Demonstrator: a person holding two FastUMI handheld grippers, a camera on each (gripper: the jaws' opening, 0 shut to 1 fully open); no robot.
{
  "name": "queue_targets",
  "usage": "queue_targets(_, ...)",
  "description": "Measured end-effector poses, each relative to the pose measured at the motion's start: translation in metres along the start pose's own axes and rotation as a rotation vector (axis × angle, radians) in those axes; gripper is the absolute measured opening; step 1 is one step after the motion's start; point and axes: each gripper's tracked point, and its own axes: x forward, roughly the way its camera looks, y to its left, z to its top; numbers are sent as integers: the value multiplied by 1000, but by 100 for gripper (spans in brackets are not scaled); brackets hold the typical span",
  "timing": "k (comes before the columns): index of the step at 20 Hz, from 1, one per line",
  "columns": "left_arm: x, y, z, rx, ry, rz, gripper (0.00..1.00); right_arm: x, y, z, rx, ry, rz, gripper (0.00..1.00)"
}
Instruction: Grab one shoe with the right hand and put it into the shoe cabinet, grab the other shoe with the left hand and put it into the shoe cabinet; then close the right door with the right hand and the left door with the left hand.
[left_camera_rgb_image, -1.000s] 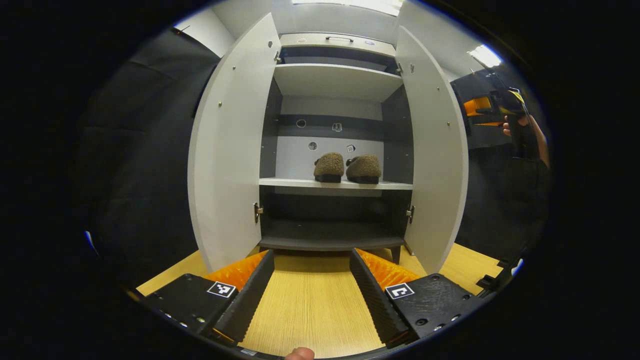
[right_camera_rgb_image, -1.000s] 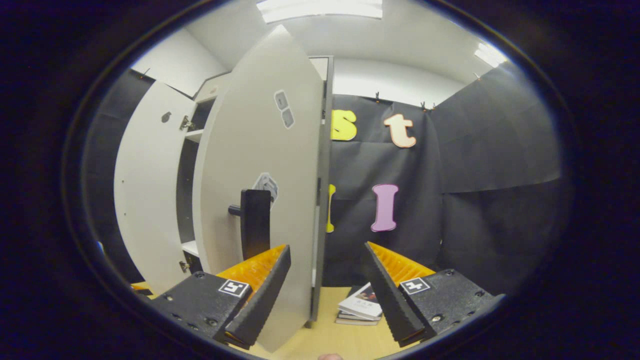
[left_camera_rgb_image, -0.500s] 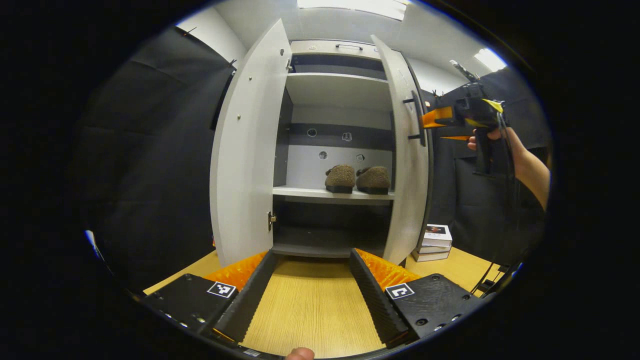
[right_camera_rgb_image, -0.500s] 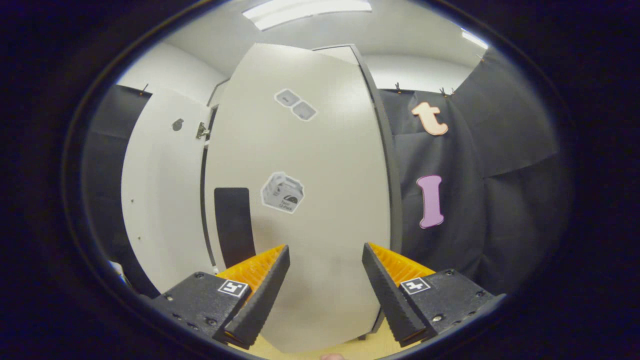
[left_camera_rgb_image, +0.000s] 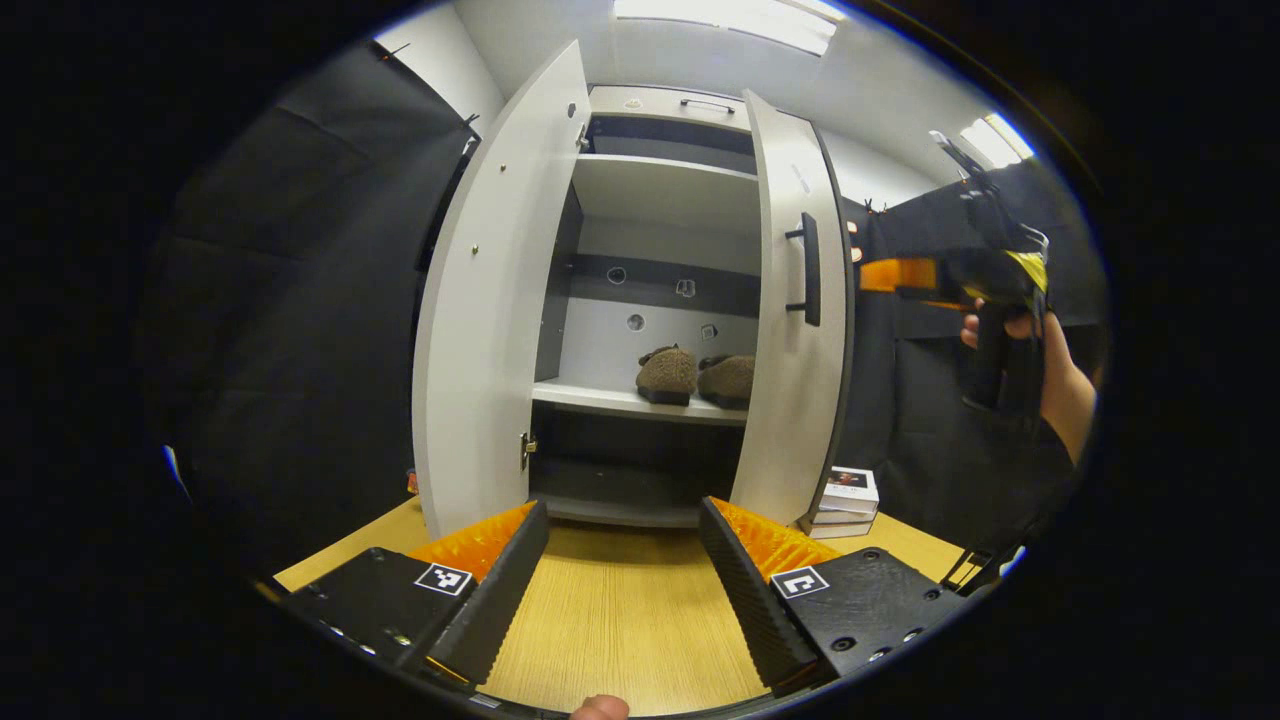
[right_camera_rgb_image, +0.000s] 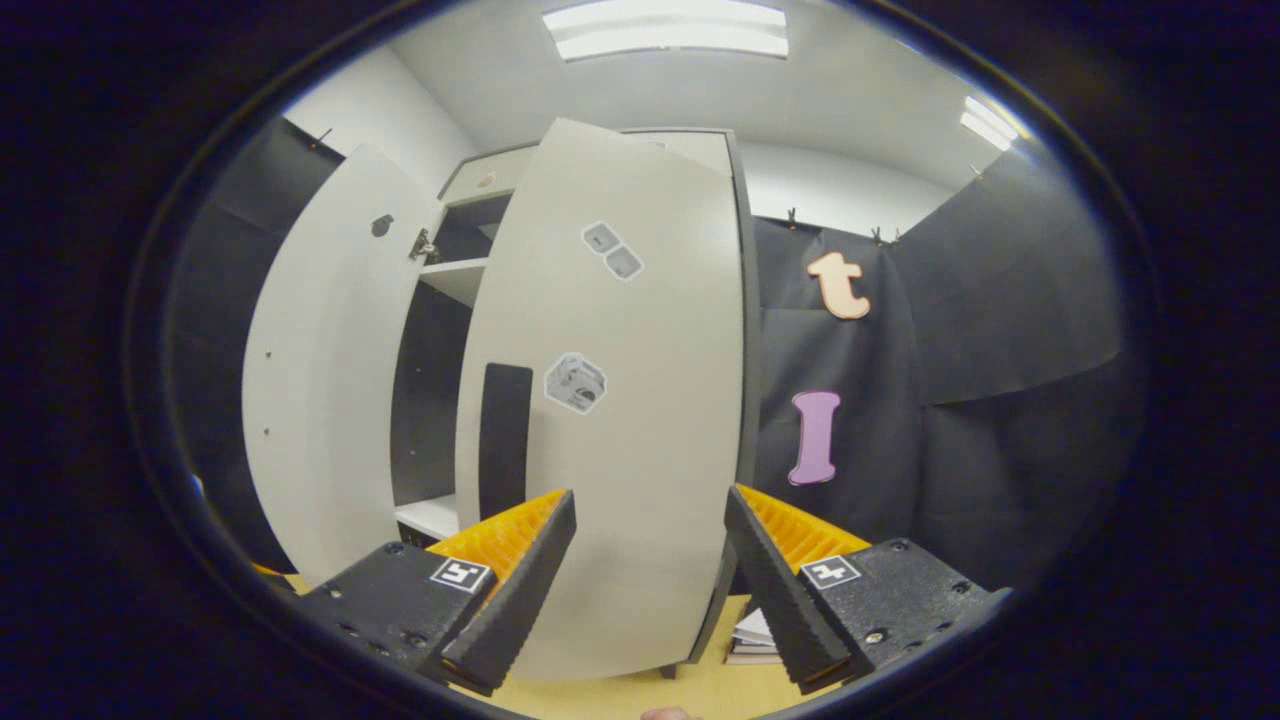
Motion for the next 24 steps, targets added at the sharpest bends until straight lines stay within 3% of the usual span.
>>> queue_targets(3, 7, 2, 10, -24, -14, -8, 93, -48, 4, -41, -12, -24, -50, 98)
queue_targets(9, 14, -4, 20, -60, -23, -28, 93, -110, 27, -165, 16, 155, -91, 98)
queue_targets(13, 15, -4, 25, -69, -11, -32, 93, -126, 38, -215, 21, 233, -114, 98)
queue_targets(17, 9, 18, 66, -84, -102, 21, 93, -121, 44, -217, 46, 258, -93, 96)
queue_targets(20, -3, 72, 129, 8, -232, 128, 93, -115, 43, -210, 44, 254, -86, 98)
queue_targets(24, -7, 146, 192, -17, -337, 235, 93, -109, 42, -202, 31, 252, -68, 96)
